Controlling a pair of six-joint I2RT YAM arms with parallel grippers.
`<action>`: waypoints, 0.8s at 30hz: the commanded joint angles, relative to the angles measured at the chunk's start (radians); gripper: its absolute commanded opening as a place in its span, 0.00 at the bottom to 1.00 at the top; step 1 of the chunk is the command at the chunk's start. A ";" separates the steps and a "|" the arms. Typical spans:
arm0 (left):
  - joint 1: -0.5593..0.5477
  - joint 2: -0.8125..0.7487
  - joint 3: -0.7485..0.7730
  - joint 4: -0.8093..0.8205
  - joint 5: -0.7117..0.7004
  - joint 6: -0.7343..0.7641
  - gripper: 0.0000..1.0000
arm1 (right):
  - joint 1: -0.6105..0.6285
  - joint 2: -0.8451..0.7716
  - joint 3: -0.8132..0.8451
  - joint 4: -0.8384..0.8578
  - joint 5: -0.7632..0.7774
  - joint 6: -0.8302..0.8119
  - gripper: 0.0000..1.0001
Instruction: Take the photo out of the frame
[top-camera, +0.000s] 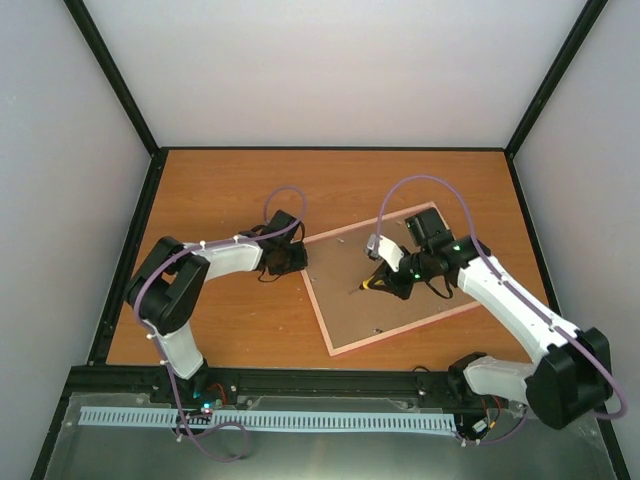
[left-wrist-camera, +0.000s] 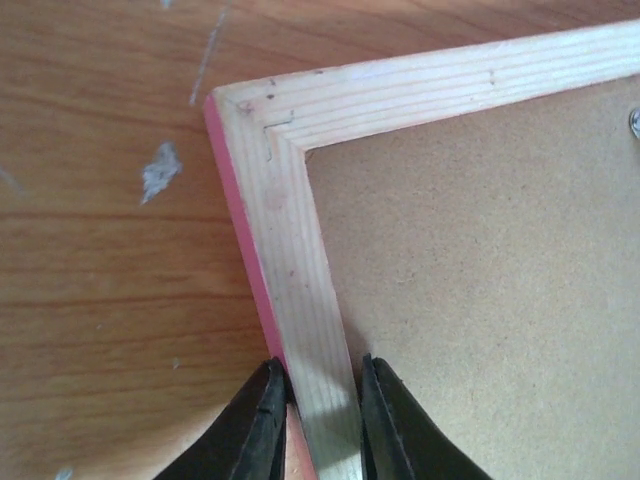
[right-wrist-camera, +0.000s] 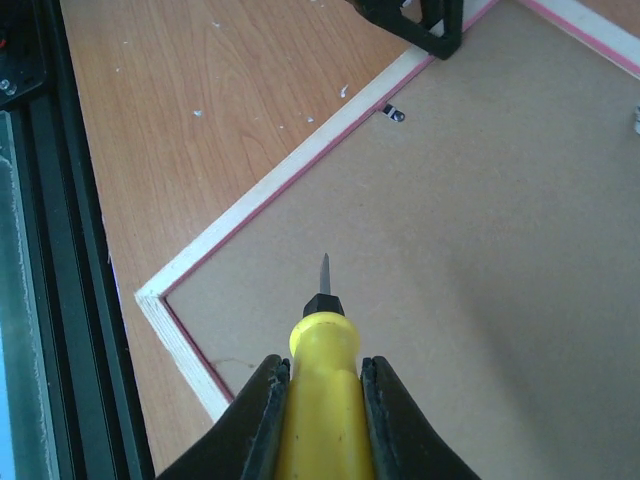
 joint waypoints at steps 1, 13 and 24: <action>-0.006 0.082 -0.025 -0.057 -0.034 0.124 0.04 | 0.016 0.092 0.072 0.037 -0.061 0.011 0.03; -0.006 0.013 -0.095 0.080 0.026 -0.044 0.01 | 0.056 0.334 0.170 0.177 -0.098 0.155 0.03; -0.006 -0.008 -0.112 0.108 0.039 -0.063 0.01 | 0.083 0.507 0.292 0.163 -0.134 0.184 0.03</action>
